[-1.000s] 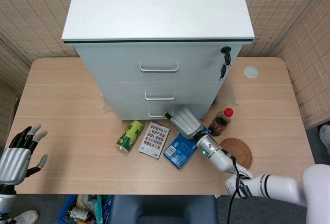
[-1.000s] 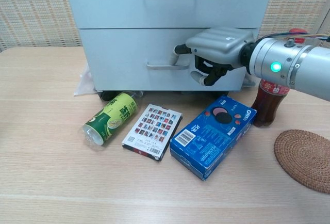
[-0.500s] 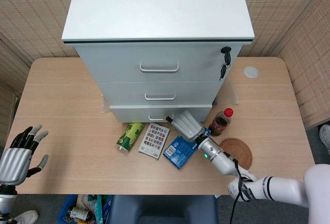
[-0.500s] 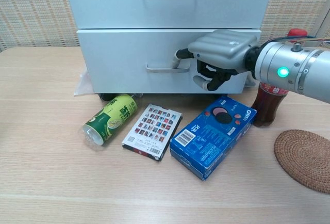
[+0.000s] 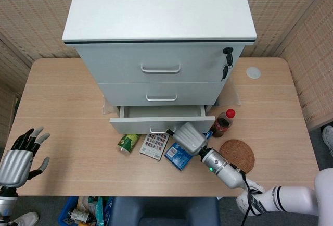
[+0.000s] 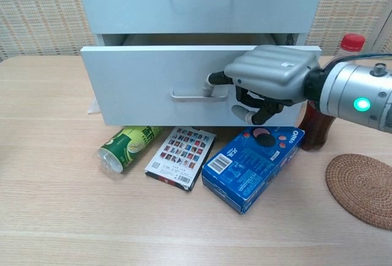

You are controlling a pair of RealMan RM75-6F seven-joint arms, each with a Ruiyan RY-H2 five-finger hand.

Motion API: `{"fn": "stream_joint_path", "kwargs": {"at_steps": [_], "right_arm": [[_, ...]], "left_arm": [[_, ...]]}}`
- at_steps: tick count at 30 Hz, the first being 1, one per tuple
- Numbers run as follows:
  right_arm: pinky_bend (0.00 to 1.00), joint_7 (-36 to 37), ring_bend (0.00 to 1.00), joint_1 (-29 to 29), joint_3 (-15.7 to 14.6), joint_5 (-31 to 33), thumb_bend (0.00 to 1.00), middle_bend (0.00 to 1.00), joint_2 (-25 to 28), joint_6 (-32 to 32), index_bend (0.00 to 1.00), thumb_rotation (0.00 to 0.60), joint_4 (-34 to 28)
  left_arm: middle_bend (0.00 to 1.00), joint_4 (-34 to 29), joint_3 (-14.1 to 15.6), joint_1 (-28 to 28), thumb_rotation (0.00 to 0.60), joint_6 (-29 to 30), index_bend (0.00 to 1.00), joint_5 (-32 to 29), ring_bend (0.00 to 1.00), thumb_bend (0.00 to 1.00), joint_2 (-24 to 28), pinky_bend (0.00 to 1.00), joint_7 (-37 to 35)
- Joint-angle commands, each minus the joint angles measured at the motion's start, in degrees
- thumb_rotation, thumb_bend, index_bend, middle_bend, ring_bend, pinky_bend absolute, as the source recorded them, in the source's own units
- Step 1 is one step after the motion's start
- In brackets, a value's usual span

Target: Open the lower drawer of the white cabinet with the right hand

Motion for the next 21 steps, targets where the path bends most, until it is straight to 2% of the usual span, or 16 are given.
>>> {"fn": "stream_joint_path", "kwargs": {"at_steps": [1, 21], "right_arm": [[0.9, -0.78, 0.88, -0.52, -0.85, -0.66, 0.51, 0.87, 0.85, 0.5, 0.21, 0.6, -1.64], [0.9, -5.28, 0.88, -2.75, -4.42, -4.32, 0.51, 0.87, 2.85, 2.6, 0.21, 0.6, -8.84]], "left_arm": [[0.1, -0.02, 0.03, 0.05, 0.6, 0.03, 0.17, -0.02, 0.07, 0.36, 0.01, 0.14, 0.04], [0.1, 0.08, 0.41, 0.18, 0.6, 0.16, 0.17, 0.57, 0.07, 0.36, 0.05, 0.14, -0.2]]}}
